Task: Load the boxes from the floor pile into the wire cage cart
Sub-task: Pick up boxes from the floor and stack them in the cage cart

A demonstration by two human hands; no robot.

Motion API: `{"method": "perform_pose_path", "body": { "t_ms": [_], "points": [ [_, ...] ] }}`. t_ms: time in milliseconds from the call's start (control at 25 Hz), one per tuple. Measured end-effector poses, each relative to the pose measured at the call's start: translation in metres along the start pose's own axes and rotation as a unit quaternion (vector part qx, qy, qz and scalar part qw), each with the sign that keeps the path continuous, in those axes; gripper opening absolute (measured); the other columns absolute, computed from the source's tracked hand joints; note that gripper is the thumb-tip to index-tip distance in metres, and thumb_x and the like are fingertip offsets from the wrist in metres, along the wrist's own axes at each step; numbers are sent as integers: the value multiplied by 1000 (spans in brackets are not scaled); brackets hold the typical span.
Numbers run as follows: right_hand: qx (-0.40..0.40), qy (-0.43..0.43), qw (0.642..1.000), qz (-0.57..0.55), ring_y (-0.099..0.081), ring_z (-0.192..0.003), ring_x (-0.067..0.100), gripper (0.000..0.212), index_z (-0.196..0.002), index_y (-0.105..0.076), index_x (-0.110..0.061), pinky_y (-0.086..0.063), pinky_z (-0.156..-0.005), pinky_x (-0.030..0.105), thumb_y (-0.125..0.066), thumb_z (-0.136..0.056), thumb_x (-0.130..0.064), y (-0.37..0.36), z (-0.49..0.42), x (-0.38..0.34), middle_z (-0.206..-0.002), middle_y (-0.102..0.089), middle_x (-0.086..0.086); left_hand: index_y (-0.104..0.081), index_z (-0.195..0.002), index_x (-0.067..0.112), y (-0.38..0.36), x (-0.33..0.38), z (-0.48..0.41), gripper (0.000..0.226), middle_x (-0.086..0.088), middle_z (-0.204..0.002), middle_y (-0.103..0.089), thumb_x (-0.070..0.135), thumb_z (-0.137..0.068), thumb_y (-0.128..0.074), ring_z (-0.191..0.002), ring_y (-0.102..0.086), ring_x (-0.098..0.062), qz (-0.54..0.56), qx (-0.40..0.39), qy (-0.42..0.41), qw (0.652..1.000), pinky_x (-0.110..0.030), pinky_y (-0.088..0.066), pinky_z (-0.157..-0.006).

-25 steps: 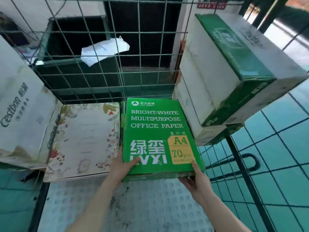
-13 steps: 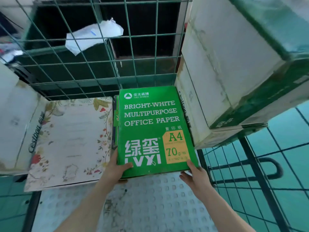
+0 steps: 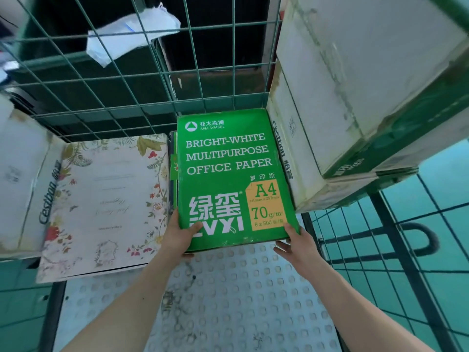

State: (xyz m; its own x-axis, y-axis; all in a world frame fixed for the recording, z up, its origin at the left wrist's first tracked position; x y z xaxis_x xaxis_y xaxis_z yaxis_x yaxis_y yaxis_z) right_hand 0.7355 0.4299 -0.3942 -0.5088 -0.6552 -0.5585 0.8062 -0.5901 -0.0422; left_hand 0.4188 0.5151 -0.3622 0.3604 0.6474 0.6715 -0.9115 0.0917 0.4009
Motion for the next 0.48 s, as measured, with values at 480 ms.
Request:
{"method": "perform_pose_path", "body": {
  "t_ms": [480],
  "points": [
    [32,53,997,-48,-66,-107,30,51,-150,-43,-12,-59,-91,50,-56,-103,-27,29,114,-24,-152,-41,18,-43,-149,16,23,41,85,65,-3,-148,-52,43,-94,-65,-131,-54,-27,18,16,-79,997,-49,-45,-109]
  ]
}}
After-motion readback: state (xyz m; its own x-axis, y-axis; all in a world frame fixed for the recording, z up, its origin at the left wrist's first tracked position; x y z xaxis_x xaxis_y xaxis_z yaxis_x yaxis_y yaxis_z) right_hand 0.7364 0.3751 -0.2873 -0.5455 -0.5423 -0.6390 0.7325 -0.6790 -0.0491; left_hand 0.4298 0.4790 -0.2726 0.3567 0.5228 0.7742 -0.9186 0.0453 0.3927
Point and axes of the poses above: each hand's wrist, its own z-axis away from the middle knuckle, its own y-axis out of the back of the hand, x = y × z, the point moved 6 cm from there along -z, towards the middle knuckle
